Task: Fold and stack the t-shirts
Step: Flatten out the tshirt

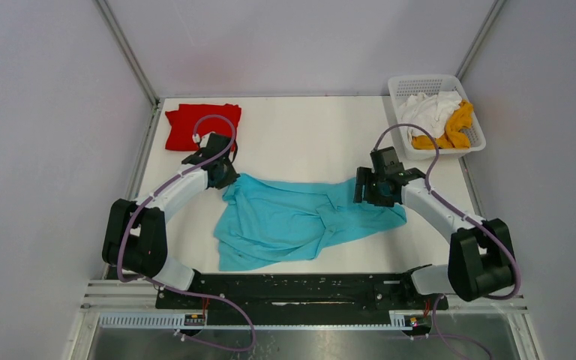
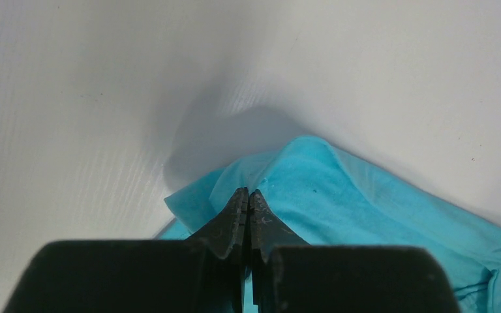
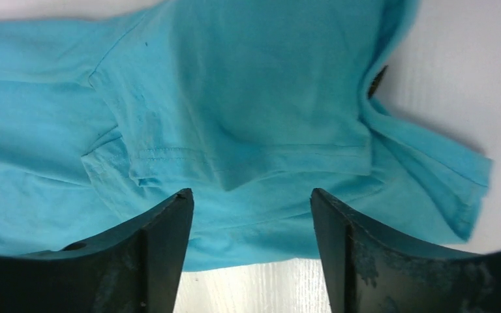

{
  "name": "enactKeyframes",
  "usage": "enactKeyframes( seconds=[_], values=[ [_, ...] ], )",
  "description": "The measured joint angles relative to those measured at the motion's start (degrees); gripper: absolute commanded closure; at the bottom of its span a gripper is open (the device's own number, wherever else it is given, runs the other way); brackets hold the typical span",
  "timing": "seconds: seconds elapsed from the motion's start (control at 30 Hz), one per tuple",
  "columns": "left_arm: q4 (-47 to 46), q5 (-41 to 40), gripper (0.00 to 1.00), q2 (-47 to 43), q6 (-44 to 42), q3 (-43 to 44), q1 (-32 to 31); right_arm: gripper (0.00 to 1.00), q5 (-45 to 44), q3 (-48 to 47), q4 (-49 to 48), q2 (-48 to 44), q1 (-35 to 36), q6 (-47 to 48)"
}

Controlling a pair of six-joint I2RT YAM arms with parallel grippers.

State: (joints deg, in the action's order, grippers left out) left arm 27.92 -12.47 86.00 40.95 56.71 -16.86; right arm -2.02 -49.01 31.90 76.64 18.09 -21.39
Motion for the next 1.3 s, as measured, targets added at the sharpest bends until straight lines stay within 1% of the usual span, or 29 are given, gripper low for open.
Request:
enactKeyframes(
  seconds=[0.07,0.13,0.17,0.2,0.27,0.3,0.4,0.43,0.63,0.83,0.9,1.03,1.13,1.3],
  values=[
    [-0.26,0.31,1.0,0.0,0.0,-0.2,0.0,0.36,2.19,0.52,-1.68,2.34,0.33,-0.39],
    [-0.44,0.42,1.0,0.0,0.0,-0.22,0.0,0.43,3.93,0.52,-3.85,5.09,0.46,-0.98],
    [-0.52,0.46,1.0,0.0,0.0,-0.22,0.0,0.48,4.68,0.35,-4.68,6.56,0.55,-1.2],
    [-0.59,0.48,1.0,0.0,-0.02,-0.22,0.0,0.56,5.01,0.11,-5.33,8.0,0.63,-1.55],
    [-0.59,0.48,1.0,0.0,-0.09,-0.24,0.0,0.64,5.6,-0.48,-6.36,10.78,0.74,-1.97],
    [-0.57,0.46,1.0,0.0,-0.15,-0.24,0.0,0.71,5.64,-0.59,-6.78,11.65,0.74,-2.4],
    [-0.55,0.31,1.0,0.0,-0.2,-0.24,0.0,0.9,4.9,-0.66,-6.86,12.5,0.76,-3.13],
    [-0.52,0.28,1.0,-0.02,-0.2,-0.24,0.0,0.93,4.52,-0.74,-6.8,12.5,0.79,-3.37],
    [-0.26,0.26,1.0,-1.81,-0.42,-0.24,0.0,0.97,0.63,-1.75,-5.35,10.05,0.83,-3.69],
    [1.05,0.04,1.0,-8.81,-0.52,-0.22,0.0,0.95,-5.66,-4.63,-1.86,1.73,0.94,-2.47],
    [1.4,-0.09,1.0,-11.65,-0.61,-0.17,0.0,0.92,-7.3,-5.7,-1.16,-0.52,0.96,-1.86],
    [2.21,-0.42,1.0,-17.49,-0.66,-0.11,0.0,0.91,-10.29,-7.37,0.37,-4.2,0.98,-0.35],
    [2.4,-0.66,1.0,-22.01,-0.76,-0.07,0.0,0.91,-11.65,-7.89,1.03,-4.96,0.98,0.61],
    [2.54,-1.33,1.0,-27.12,-1.4,-0.07,0.0,0.88,-12.04,-7.3,1.62,-3.76,1.01,0.96]
  ],
)
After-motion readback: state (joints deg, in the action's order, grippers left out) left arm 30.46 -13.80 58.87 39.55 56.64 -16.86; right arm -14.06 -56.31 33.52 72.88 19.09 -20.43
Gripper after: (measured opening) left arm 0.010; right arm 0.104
